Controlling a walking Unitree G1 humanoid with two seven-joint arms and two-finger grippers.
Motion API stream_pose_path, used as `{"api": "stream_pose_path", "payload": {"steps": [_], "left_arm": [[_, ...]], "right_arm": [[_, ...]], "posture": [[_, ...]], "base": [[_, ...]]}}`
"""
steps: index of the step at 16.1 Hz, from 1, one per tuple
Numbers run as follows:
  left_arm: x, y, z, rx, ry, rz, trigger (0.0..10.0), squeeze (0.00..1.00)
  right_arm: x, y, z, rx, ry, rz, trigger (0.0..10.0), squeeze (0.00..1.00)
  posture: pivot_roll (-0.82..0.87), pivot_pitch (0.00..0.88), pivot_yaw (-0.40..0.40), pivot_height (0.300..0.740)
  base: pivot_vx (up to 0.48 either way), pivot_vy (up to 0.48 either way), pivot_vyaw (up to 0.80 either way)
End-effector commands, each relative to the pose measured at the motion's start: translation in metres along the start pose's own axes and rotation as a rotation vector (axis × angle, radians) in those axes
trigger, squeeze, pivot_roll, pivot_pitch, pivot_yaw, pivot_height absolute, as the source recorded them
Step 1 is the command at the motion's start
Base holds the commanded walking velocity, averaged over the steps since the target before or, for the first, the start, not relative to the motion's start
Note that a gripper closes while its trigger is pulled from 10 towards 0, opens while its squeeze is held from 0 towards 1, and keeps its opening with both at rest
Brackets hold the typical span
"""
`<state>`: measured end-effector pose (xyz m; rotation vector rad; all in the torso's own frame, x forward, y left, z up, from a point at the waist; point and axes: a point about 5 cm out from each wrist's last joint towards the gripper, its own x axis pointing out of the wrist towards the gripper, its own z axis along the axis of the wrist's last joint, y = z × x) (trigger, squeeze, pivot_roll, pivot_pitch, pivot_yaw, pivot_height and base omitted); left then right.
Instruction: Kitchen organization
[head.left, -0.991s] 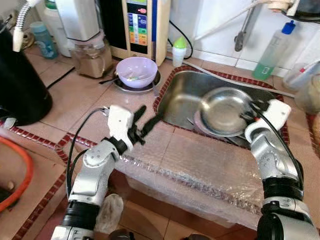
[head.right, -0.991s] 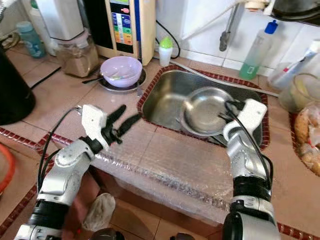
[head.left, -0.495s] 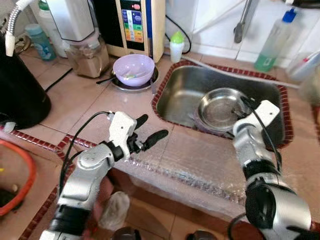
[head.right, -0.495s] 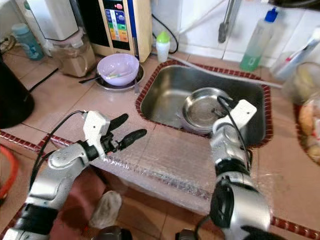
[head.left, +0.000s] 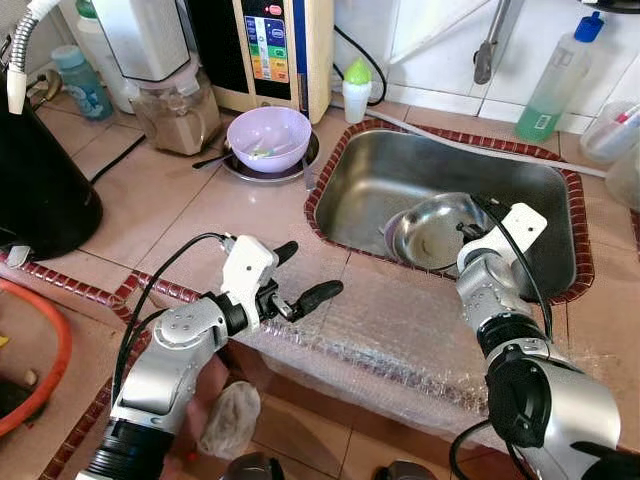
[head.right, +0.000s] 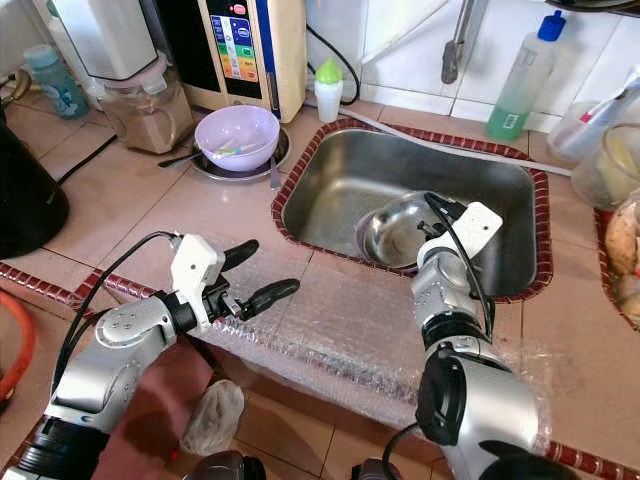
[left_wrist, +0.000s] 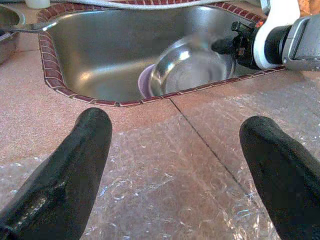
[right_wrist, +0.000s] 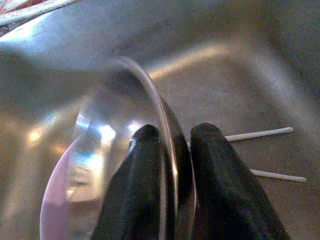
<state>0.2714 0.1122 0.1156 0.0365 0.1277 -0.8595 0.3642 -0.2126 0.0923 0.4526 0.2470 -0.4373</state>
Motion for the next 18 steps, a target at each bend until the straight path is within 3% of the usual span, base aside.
{"api": "stream_pose_path", "payload": {"steps": [1, 4, 6, 10, 11, 16, 18], "left_arm": [[0.0, -0.001, 0.003, 0.034, 0.013, -0.016, 10.0, 1.0], [0.002, 0.002, 0.006, 0.047, 0.004, -0.001, 10.0, 1.0], [0.005, 0.011, 0.014, 0.06, -0.048, 0.078, 10.0, 1.0], [0.009, 0.015, 0.019, 0.064, -0.078, 0.108, 10.0, 1.0], [0.01, 0.015, 0.019, 0.065, -0.08, 0.109, 10.0, 1.0], [0.012, 0.021, 0.016, 0.052, -0.092, 0.197, 10.0, 1.0], [0.004, 0.027, 0.016, 0.035, -0.137, 0.306, 10.0, 1.0]], "right_arm": [[-0.003, -0.006, -0.018, 0.011, 0.068, 0.003, 10.0, 1.0], [-0.005, 0.005, -0.018, -0.009, 0.048, 0.115, 10.0, 1.0], [-0.008, 0.01, -0.019, -0.03, 0.029, 0.181, 10.0, 1.0], [-0.019, 0.012, -0.019, -0.166, -0.029, 0.288, 10.0, 1.0], [-0.025, 0.014, -0.016, -0.247, -0.063, 0.343, 10.0, 1.0], [-0.051, 0.003, -0.014, -0.409, -0.147, 0.412, 10.0, 1.0], [-0.068, -0.008, -0.02, -0.48, -0.199, 0.436, 10.0, 1.0]], "posture": [[0.0, 0.091, 0.076, 0.74], [-0.01, 0.083, 0.076, 0.74], [-0.01, 0.079, 0.075, 0.74], [-0.03, 0.058, 0.081, 0.74], [-0.04, 0.051, 0.085, 0.74], [-0.05, 0.019, 0.091, 0.74], [-0.04, 0.012, 0.084, 0.74]], "base": [[0.0, 0.0, 0.0], [0.0, 0.0, 0.0], [0.0, 0.0, 0.0], [0.0, 0.0, 0.0], [0.0, 0.0, 0.0], [0.0, 0.0, 0.0], [0.0, 0.0, 0.0]]}}
